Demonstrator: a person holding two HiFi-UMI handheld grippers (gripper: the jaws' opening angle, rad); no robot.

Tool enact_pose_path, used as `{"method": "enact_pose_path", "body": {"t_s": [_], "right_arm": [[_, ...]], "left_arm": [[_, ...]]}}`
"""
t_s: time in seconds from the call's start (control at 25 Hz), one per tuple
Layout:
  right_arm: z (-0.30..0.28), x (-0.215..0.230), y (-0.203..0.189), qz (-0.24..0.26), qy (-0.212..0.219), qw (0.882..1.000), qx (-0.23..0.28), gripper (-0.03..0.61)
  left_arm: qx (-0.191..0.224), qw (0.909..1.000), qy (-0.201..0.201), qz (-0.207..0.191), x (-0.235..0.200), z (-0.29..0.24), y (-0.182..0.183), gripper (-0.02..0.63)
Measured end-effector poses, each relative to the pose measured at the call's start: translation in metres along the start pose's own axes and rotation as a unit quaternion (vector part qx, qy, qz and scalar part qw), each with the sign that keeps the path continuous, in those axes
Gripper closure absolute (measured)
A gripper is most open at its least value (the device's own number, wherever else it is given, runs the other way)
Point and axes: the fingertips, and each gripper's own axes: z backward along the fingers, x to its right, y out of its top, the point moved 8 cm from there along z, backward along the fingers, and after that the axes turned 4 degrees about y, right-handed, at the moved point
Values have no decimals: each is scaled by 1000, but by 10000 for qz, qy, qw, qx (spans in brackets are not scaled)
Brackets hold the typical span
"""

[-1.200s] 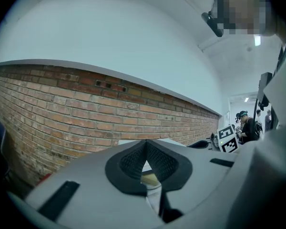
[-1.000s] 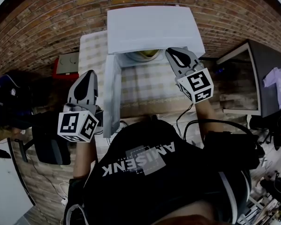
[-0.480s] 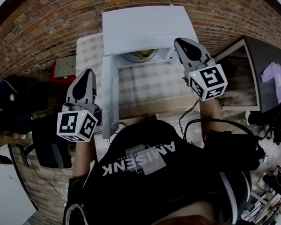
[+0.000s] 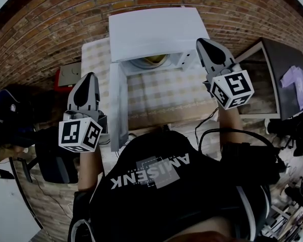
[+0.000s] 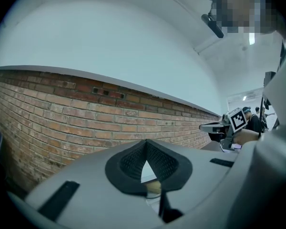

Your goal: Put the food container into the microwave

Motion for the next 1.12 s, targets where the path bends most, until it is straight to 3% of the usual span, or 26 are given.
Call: {"method": "enact_pose_path", "body": {"t_s": [0.76,1.12], "right_arm": [[-13,-1,-6,-38,-52,9999,-107,537],[-21,-9,-1,291,44,9994,-168,537]], "left_arm": [[68,10000,51,21,-8,-2,6,601],[38,9999,83,72,-9,-2,3,601]]}}
